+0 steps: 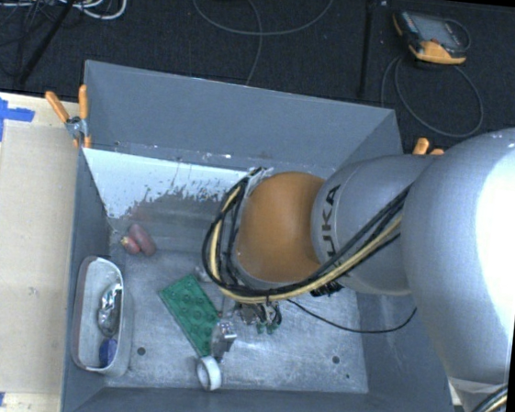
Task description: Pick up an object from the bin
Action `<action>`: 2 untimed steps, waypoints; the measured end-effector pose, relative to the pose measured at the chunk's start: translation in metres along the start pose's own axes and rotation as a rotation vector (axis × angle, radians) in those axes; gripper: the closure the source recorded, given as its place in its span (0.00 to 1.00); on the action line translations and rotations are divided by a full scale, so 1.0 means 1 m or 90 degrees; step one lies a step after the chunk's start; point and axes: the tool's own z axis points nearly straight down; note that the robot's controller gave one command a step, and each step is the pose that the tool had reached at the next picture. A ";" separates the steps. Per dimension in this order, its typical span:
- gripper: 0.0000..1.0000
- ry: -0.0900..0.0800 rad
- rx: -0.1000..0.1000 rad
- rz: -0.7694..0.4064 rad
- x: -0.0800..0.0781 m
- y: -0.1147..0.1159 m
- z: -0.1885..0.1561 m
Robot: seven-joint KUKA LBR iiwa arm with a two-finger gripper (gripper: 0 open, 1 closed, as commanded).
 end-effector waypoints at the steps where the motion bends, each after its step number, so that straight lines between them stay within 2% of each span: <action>1: 1.00 -0.001 0.000 0.003 -0.002 -0.002 -0.003; 2: 1.00 0.003 -0.001 0.103 0.045 0.072 -0.111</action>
Offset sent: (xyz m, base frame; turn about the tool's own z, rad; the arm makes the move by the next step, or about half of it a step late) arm 0.0000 0.0000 0.0000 0.0000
